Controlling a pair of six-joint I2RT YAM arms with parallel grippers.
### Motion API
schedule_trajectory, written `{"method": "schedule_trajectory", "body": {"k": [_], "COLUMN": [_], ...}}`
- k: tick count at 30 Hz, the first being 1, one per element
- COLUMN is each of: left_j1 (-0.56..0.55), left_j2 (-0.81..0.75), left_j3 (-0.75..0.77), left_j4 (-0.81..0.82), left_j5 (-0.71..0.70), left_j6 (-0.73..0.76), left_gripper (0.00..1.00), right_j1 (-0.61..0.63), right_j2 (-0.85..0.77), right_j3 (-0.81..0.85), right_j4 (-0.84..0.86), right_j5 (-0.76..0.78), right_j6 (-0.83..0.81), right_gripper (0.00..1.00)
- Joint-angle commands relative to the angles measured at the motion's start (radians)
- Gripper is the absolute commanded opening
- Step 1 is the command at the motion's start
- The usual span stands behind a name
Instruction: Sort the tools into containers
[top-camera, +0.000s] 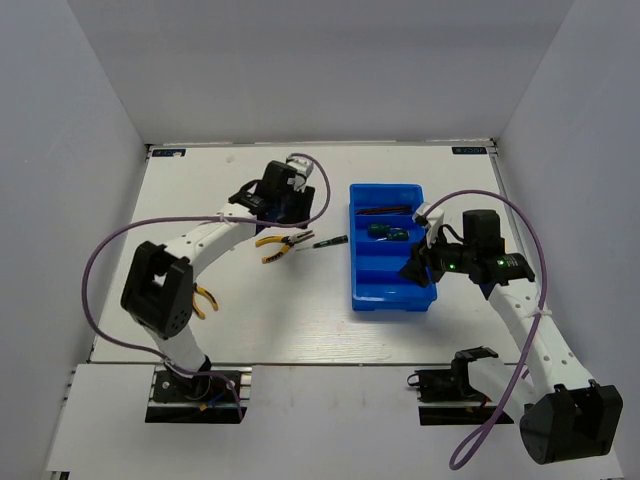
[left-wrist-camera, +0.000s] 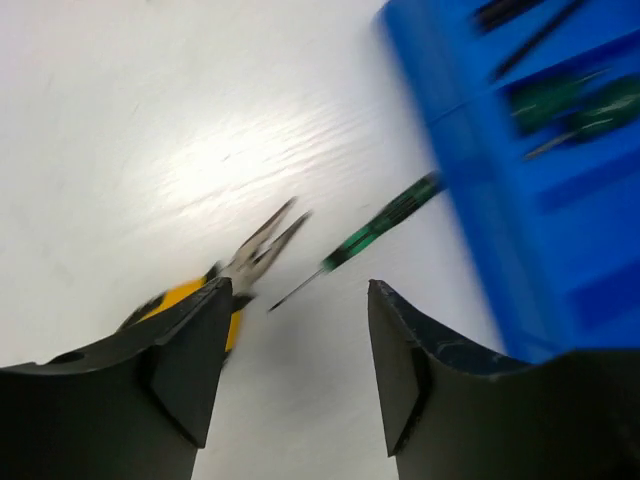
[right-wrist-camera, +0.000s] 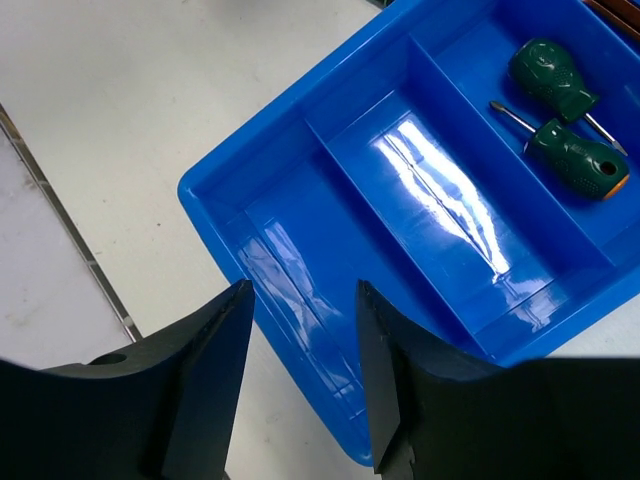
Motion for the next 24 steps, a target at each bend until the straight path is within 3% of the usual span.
{"method": "schedule_trajectory", "body": {"k": [1, 5, 11, 17, 24], "left_j1": [0.01, 0.05, 0.128, 0.179, 0.201], "left_j2": [0.079, 0.159, 0.193, 0.182, 0.259], "left_j3": [0.03, 0.03, 0.009, -0.003, 0.05], "left_j4": [-0.249, -0.273, -0.22, -0.149, -0.177], "left_j5": [-0.23, -0.242, -0.213, -0.169, -0.063], "left_j6": [0.07, 0.118, 0.181, 0.245, 0.278], "left_gripper": [0.64, 0.45, 0.46, 0.56, 0.58], "right_j1": [-0.005, -0.003, -0.009, -0.008, -0.009], "right_j2": [-0.009, -0.009, -0.009, -0.008, -0.003], "right_j3": [-0.002, -0.004, -0.005, -0.007, -0.007], "right_j4": [0.025, 0.023, 0.025, 0.022, 0.02], "right_j5": [-0.022, -0.019, -0.021, -0.027, -0.026], "right_j6": [0.004, 0.001, -0.001, -0.008, -0.007], "right_gripper": [0.52, 0.52, 0.52, 0.52, 0.52]}}
